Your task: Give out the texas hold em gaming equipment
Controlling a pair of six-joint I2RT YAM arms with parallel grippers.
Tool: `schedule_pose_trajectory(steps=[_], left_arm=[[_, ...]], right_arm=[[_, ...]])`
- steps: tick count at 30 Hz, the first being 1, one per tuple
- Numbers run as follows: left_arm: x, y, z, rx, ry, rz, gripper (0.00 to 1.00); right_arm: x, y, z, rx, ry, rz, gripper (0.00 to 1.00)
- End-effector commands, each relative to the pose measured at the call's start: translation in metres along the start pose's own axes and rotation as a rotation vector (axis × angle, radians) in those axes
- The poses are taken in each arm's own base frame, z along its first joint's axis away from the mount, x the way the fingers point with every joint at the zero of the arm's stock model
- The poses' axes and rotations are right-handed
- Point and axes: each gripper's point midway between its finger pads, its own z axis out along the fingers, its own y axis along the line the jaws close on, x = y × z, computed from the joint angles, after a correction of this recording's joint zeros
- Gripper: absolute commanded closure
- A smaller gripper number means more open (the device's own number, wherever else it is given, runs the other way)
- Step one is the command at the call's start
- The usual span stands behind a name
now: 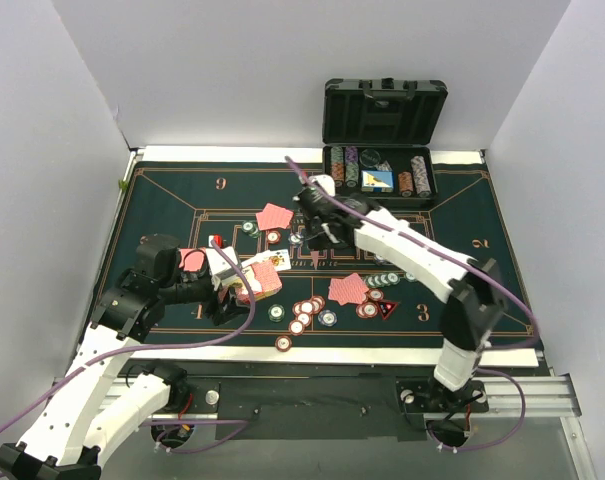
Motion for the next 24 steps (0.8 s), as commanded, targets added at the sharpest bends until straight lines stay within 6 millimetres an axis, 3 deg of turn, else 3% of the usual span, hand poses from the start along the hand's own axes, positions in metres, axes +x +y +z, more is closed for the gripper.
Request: schedule_pose_trajectory(steps=[1,6,14,17,24], left_arm=[[-0.038,-0.001,-0.01,-0.005,-0.104,0.089,1.0],[-0.037,-0.002,-0.01,-0.007,-0.105,0.086,1.0],[-0.039,-0.001,-0.011,-0.012,-0.11,0.086,1.0],[-0.038,-0.001,-0.01,-0.011,-0.108,0.085,1.0],[-0.039,-0.001,-0.01,-0.012,-0.111,0.084,1.0]], right_arm=[[-0.006,-0.047,0.01,0.332,-0.005,-0.13,1.0],[-0.007,-0.037,0.043,0.39,0.02,-0.169,1.0],[0.004,0.009,0.089,0.352,0.055,-0.241,1.0],[0.007,0.025,0.099,0.321,0.061,-0.245,1.0],[0.03,0.043,0.126,0.257,0.129,-0.218,1.0]])
